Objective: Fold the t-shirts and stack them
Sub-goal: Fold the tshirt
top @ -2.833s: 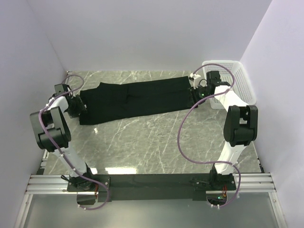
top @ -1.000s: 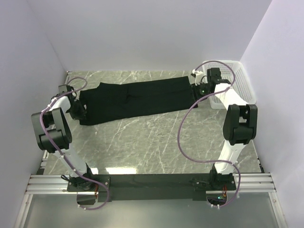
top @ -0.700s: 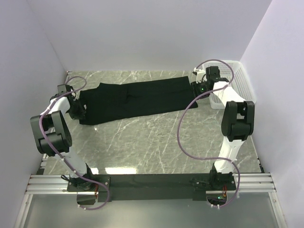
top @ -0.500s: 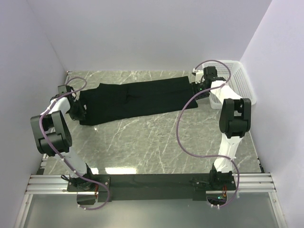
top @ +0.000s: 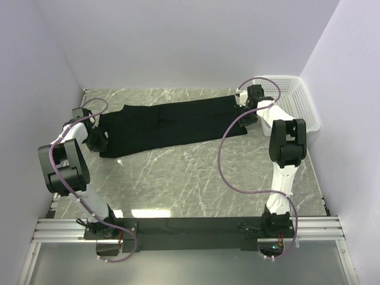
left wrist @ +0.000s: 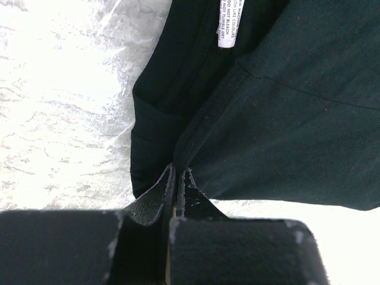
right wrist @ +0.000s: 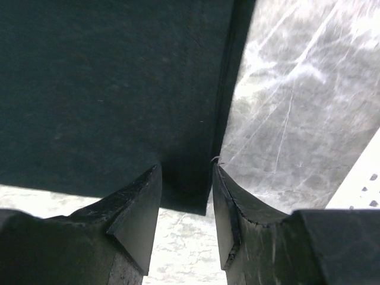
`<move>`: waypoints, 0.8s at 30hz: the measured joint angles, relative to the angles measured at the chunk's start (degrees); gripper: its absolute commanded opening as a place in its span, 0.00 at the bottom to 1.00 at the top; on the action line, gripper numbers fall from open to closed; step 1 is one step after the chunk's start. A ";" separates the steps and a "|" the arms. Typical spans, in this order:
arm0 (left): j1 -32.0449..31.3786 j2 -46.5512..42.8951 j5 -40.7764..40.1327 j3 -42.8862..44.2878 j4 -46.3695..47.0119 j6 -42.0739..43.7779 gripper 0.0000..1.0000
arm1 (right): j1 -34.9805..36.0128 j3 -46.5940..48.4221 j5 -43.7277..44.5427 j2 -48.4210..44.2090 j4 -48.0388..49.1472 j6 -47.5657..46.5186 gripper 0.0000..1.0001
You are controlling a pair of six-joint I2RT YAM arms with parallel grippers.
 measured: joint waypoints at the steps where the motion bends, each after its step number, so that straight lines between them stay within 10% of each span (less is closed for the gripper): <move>1: 0.00 0.00 0.00 0.00 0.00 -0.09 0.01 | 0.00 0.00 0.31 0.37 -0.13 0.15 0.46; 24: 0.00 -0.37 -0.02 -0.22 0.00 -0.15 0.01 | -0.02 0.81 1.40 2.62 -1.90 3.67 0.26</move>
